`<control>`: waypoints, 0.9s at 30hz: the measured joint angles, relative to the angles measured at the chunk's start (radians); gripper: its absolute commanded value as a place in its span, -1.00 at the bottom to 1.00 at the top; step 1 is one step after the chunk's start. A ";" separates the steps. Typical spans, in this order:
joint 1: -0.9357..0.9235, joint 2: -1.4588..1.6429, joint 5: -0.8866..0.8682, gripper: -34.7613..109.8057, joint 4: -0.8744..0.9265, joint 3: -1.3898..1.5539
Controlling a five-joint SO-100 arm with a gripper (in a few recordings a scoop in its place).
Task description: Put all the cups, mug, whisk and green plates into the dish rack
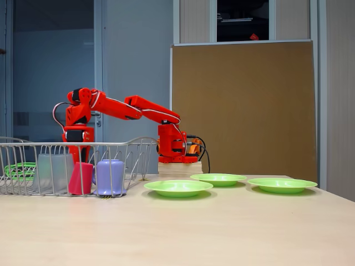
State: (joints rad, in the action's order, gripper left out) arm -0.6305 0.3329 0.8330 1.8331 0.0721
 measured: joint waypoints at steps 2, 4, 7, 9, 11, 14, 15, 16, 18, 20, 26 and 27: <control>0.005 -0.018 0.000 -0.33 -0.002 -0.025; 0.008 -0.038 0.000 -0.32 -0.009 -0.032; 0.009 -0.066 0.000 -0.30 -0.009 -0.061; 0.011 -0.078 0.000 -0.30 -0.009 -0.080; 0.012 -0.092 0.000 -0.27 -0.011 -0.092; 0.017 -0.100 0.000 -0.25 -0.011 -0.095; 0.017 -0.100 0.000 -0.25 -0.011 -0.095; 0.018 -0.100 0.000 -0.25 -0.011 -0.095; 0.026 -0.100 0.000 -0.25 -0.011 -0.095; 0.029 -0.100 0.000 -0.25 -0.011 -0.091; 0.032 -0.028 0.000 -0.25 -0.011 -0.041; 0.035 0.000 0.000 -0.25 -0.009 -0.020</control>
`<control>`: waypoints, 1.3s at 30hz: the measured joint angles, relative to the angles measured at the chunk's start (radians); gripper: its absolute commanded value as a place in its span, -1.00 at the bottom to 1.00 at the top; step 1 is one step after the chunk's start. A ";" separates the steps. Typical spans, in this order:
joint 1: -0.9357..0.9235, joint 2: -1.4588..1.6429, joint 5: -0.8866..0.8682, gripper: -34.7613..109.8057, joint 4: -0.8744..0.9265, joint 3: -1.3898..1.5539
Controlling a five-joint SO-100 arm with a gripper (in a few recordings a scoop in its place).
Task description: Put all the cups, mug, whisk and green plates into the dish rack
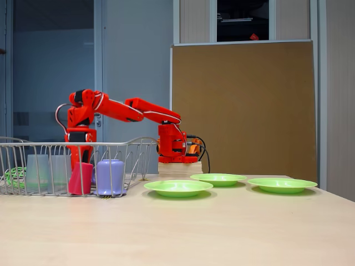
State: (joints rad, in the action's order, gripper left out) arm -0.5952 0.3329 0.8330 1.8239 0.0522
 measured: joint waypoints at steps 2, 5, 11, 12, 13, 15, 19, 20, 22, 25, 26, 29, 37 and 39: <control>0.011 0.055 0.000 -0.25 0.000 0.048; 0.018 0.161 0.000 -0.25 0.002 0.133; 0.043 0.442 -0.006 -0.28 0.002 0.411; 0.048 0.494 -0.006 -0.29 0.002 0.466; 0.054 0.548 -0.006 -0.29 0.000 0.525; 0.069 0.663 -0.015 -0.29 -0.002 0.637; 0.141 0.884 -0.109 -0.27 -0.028 0.885; 0.167 0.937 -0.140 -0.27 -0.038 0.951; 0.218 1.045 -0.207 -0.26 -0.061 1.086; 0.298 1.164 -0.325 -0.24 -0.081 1.235; 0.324 1.190 -0.362 -0.24 -0.092 1.267; 0.402 1.250 -0.449 -0.22 -0.126 1.348; 0.569 1.333 -0.634 -0.19 -0.299 1.605; 0.594 1.351 -0.669 -0.18 -0.371 1.689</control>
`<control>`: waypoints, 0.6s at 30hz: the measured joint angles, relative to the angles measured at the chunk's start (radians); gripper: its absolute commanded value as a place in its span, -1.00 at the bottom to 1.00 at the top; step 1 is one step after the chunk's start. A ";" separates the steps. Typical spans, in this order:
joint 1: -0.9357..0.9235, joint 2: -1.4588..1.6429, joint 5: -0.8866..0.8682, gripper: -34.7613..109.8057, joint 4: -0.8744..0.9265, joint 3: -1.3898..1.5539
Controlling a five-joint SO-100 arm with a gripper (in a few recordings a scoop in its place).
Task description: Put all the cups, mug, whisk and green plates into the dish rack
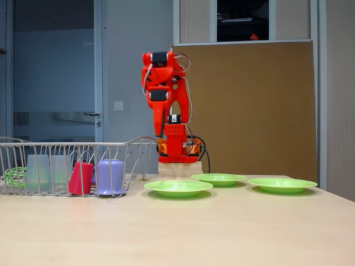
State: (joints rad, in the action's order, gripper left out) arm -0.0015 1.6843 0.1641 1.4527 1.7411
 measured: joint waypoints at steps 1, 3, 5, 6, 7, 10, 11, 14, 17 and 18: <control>0.011 0.011 -0.015 -0.18 -0.040 0.043; 0.043 0.018 -0.069 -0.18 -0.124 0.123; 0.081 0.020 -0.100 -0.17 -0.187 0.183; 0.095 0.031 -0.121 -0.16 -0.227 0.219; 0.107 0.038 -0.137 -0.16 -0.245 0.256; 0.141 0.041 -0.176 -0.13 -0.324 0.350; 0.155 0.041 -0.193 -0.12 -0.354 0.373; 0.178 0.044 -0.244 -0.09 -0.393 0.445; 0.184 0.043 -0.272 -0.08 -0.442 0.488; 0.184 0.037 -0.276 -0.08 -0.466 0.502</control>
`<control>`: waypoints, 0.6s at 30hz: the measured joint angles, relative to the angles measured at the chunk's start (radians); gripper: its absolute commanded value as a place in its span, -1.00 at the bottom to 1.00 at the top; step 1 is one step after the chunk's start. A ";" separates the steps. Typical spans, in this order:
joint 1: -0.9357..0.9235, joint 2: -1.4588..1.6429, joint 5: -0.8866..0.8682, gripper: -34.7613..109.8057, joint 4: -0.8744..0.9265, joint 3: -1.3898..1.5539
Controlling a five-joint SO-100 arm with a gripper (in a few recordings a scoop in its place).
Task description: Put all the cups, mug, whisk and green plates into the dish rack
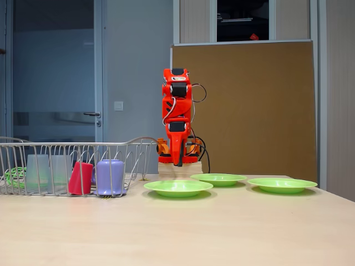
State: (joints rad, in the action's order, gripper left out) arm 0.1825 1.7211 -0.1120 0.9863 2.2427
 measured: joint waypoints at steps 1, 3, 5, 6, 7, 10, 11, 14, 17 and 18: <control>-0.002 -0.012 0.000 -0.08 -0.017 0.003; -0.002 -0.026 -0.017 -0.08 -0.074 0.017; 0.000 -0.075 -0.018 -0.07 -0.097 0.025; -0.002 -0.094 -0.018 -0.07 -0.118 0.025; -0.002 -0.109 -0.025 -0.07 -0.146 0.021; 0.000 -0.152 -0.012 -0.07 -0.176 0.020; -0.002 -0.161 -0.017 -0.07 -0.186 0.018; 0.000 -0.201 -0.018 -0.07 -0.218 0.015; -0.002 -0.233 -0.023 -0.08 -0.236 0.012; -0.002 -0.241 -0.025 -0.08 -0.250 0.014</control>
State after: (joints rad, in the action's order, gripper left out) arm 0.1810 1.4803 -0.1365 0.7363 2.2565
